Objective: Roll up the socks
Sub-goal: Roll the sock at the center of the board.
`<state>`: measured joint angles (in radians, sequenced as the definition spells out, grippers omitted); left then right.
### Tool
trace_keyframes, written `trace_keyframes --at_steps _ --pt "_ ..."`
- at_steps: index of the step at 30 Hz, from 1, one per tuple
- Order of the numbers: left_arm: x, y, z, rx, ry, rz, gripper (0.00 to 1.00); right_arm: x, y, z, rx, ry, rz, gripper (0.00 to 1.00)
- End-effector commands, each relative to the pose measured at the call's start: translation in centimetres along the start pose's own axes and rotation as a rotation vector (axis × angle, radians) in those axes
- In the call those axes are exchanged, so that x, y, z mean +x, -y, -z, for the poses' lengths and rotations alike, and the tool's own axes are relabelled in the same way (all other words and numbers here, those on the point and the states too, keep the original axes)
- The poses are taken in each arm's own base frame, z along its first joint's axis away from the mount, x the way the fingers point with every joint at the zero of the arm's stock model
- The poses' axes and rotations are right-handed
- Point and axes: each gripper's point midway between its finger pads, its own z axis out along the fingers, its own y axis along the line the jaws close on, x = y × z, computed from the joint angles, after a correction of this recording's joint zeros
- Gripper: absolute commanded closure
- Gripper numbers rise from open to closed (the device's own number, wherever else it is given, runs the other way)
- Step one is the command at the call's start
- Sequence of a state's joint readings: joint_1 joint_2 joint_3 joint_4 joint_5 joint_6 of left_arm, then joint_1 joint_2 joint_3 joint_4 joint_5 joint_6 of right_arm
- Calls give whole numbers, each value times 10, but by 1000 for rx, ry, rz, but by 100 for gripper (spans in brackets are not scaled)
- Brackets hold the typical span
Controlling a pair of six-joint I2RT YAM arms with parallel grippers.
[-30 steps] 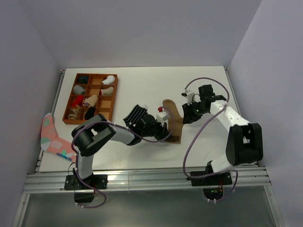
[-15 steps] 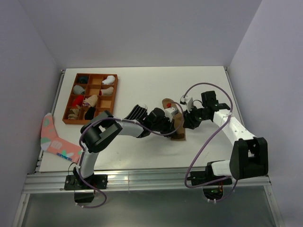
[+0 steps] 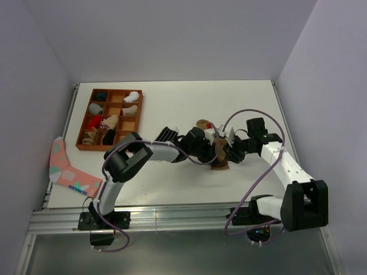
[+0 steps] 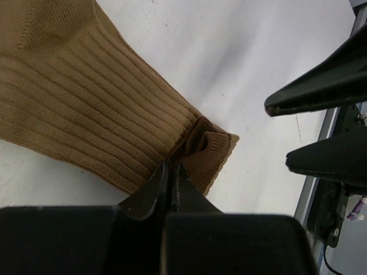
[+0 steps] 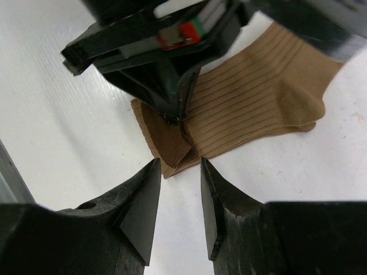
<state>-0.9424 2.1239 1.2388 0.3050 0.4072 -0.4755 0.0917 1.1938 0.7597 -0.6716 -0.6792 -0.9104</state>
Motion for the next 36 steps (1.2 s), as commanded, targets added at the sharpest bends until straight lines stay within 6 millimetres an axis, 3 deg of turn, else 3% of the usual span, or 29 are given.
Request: trace_keyframes --at_steps 1,13,36 --pt "26 -13 -7 -24 -111 68 100 9 -14 -5 -91 -23 138 59" --pt "44 -21 -11 35 -223 172 100 50 -26 -24 -120 -168 238 61" --pt "48 -29 -15 25 -280 202 100 52 -17 -36 -28 -245 490 50"
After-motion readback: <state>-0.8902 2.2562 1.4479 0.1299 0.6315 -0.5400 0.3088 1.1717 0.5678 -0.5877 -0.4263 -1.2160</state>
